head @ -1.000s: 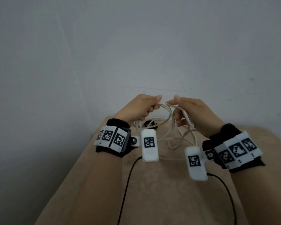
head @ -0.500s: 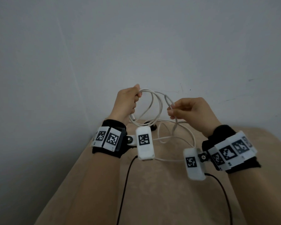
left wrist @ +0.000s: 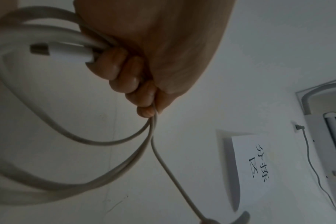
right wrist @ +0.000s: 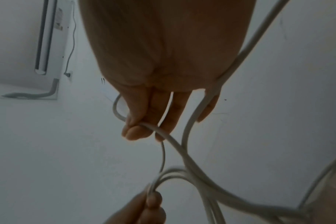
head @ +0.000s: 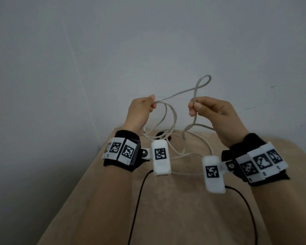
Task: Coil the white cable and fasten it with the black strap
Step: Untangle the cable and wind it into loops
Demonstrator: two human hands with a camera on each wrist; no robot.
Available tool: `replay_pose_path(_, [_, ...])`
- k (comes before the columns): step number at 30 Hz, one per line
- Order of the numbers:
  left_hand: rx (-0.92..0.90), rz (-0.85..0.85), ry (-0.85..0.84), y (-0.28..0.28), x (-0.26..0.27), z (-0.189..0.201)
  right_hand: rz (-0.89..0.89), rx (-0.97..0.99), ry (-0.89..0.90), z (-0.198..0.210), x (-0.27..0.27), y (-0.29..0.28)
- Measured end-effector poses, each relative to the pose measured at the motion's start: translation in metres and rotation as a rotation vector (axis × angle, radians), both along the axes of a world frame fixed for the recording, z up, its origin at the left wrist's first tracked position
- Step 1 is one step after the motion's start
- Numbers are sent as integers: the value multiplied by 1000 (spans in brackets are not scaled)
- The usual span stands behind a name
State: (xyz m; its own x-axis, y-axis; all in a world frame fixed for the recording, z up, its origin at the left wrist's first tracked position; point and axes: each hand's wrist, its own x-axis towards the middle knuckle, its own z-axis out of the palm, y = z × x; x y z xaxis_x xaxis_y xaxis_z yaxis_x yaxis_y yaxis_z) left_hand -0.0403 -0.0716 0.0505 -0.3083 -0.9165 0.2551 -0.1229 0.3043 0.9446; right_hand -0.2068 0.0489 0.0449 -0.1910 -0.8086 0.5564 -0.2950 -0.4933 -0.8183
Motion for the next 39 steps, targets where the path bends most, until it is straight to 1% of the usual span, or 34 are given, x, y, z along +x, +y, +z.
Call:
replay_pose_path(2, [7,79,32,-5,4,0,65,-14,-59,4,-3,3])
replay_pose_path(5, [17,191,89,-12,14,-1,122,37,-254,10,-10,9])
replay_pose_path(7, [16,236,127,-15,19,0,83,119,-339,12,-15,11])
replay_pose_path(8, [9,253,135,-16,22,0,39,160,-346,10,-17,10])
replay_pose_path(10, [-12,279,134,-18,26,0,-70,204,-316,6,-18,7])
replay_pose_path(13, [-14,301,170,-22,34,2,-203,182,-234,0,-16,4])
replay_pose_path(16, [-10,318,221,-26,45,4,-285,173,-148,-6,-18,1])
replay_pose_path(19, [-22,310,250,-26,49,8,-358,218,-65,-14,-20,-4])
replay_pose_path(22, [-24,272,248,-22,44,11,-414,266,-41,-22,-22,-9])
replay_pose_path(25, [1,233,258,-19,40,13,-381,339,-56,-25,-19,-10])
replay_pose_path(28, [25,220,273,-18,39,11,-334,421,-21,-26,-16,-11])
replay_pose_path(31, [36,216,265,-18,38,10,-284,450,-28,-23,-14,-10])
replay_pose_path(35, [34,260,244,-19,40,10,-182,424,-7,-3,-14,3])
replay_pose_path(39, [69,310,312,-21,51,11,-58,457,52,21,-15,24])
